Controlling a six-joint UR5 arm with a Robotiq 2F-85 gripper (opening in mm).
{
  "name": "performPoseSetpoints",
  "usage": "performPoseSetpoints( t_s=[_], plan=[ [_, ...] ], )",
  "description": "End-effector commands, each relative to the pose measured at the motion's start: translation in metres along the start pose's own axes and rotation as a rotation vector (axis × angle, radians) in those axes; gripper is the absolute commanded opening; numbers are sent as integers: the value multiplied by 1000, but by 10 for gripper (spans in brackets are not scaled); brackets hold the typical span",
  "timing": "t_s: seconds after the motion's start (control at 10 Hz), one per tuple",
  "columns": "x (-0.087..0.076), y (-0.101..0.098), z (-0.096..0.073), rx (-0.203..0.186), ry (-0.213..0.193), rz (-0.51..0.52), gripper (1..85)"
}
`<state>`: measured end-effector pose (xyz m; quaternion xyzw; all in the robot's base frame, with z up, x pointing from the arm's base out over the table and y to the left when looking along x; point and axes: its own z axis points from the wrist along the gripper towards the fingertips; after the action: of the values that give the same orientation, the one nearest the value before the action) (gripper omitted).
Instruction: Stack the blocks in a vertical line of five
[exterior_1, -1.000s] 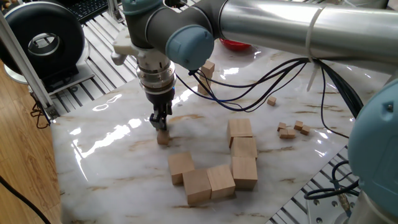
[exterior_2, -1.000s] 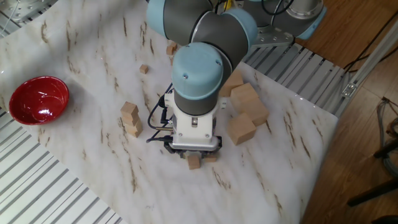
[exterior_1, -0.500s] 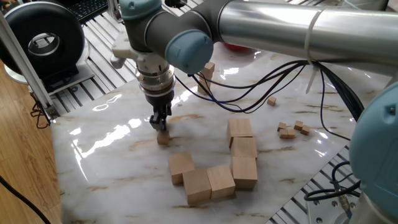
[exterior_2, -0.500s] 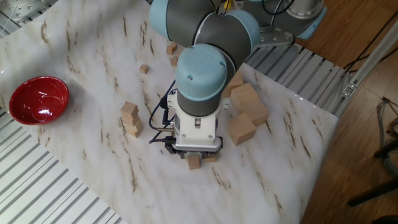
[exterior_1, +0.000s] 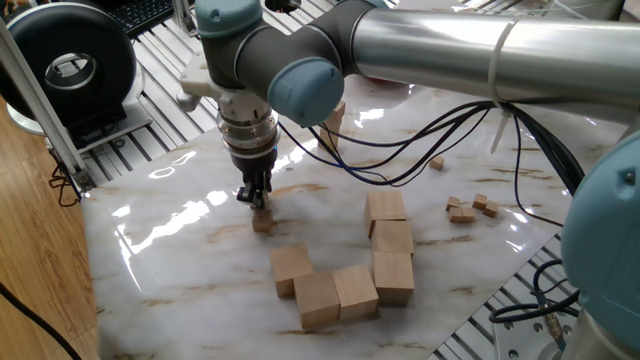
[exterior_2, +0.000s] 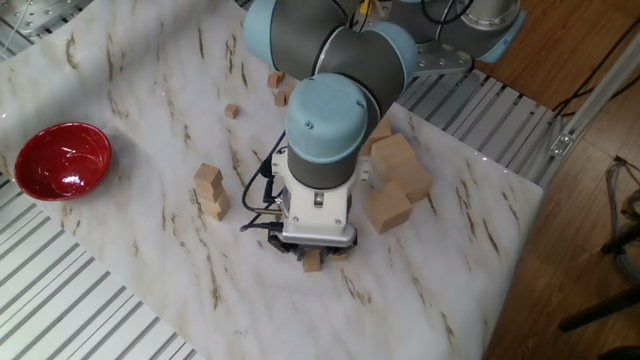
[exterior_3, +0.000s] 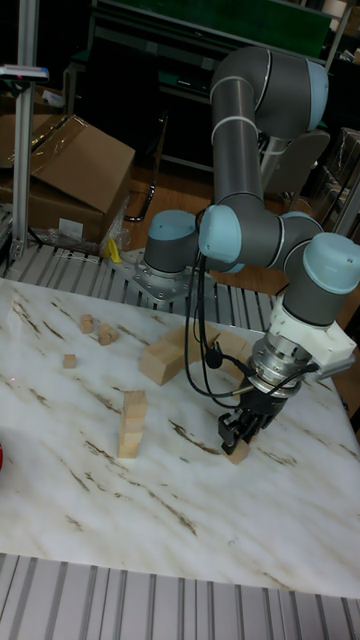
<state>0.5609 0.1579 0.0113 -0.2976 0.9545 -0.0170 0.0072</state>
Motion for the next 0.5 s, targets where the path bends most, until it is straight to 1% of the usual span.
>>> performPoseSetpoints(
  t_s=[0.0,0.1,0.2,0.3,0.4],
  plan=[
    [0,-1,-4,1,-5,49,213],
    [3,-3,-9,12,4,54,193],
    [-1,-10,-12,28,-12,47,193],
    [-3,-18,-16,32,-20,33,220],
    [-2,-25,-26,30,-19,32,223]
  ],
)
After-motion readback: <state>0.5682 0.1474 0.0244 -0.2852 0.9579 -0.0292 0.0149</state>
